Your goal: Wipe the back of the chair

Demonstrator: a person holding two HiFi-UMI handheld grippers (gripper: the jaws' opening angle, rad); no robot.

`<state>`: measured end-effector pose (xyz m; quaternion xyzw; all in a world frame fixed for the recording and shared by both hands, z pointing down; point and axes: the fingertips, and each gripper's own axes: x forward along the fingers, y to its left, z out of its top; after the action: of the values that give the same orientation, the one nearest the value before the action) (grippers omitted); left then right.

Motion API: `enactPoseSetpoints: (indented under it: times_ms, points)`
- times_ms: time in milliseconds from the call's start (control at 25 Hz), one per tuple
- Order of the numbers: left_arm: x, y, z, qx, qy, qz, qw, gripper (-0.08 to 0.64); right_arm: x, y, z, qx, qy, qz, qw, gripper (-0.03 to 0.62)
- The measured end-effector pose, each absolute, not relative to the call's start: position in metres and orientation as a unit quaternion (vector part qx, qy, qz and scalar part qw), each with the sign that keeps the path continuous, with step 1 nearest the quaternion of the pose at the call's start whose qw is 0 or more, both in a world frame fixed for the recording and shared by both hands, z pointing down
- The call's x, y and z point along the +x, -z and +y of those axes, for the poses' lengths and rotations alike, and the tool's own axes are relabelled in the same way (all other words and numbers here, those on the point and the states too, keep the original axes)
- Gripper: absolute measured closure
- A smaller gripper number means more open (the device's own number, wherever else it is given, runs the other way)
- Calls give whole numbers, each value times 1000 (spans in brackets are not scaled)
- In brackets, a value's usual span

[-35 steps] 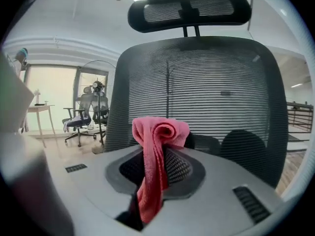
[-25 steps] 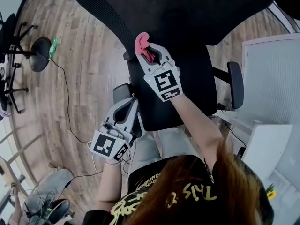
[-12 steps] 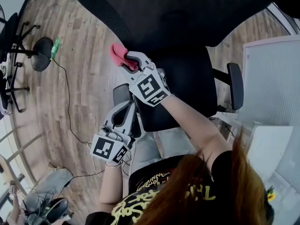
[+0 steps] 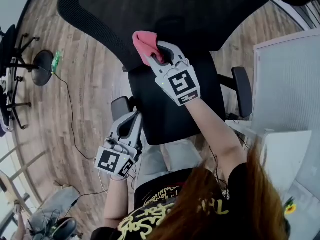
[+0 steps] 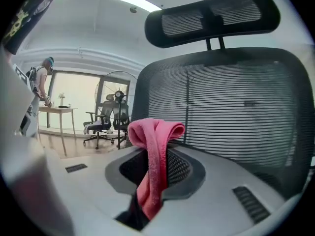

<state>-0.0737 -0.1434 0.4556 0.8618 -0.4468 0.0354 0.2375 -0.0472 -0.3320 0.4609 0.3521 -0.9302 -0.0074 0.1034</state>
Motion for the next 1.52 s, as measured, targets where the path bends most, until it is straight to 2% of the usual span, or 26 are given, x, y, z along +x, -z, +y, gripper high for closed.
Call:
enactPoseSetpoints:
  times_ms: [480, 880, 1080, 1240, 1400, 1520]
  points:
    - [-4, -449, -154, 889, -50, -396, 225, 565, 190, -443, -397, 551, -22, -830, 78, 518]
    - [23, -450, -163, 895, -58, -382, 223, 565, 300, -458, -416, 647, -42, -756, 87, 518]
    - [25, -448, -170, 894, -55, -384, 223, 565, 314, -439, -410, 683, 13, -727, 75, 518]
    - [27, -448, -170, 896, -54, -381, 222, 565, 322, -437, -407, 700, 7, -711, 59, 518]
    - [21, -448, -170, 893, -56, -385, 227, 565, 282, -444, -416, 657, 20, -747, 100, 518]
    - [12, -449, -170, 891, -55, -388, 230, 565, 252, -443, -420, 646, 22, -756, 103, 518]
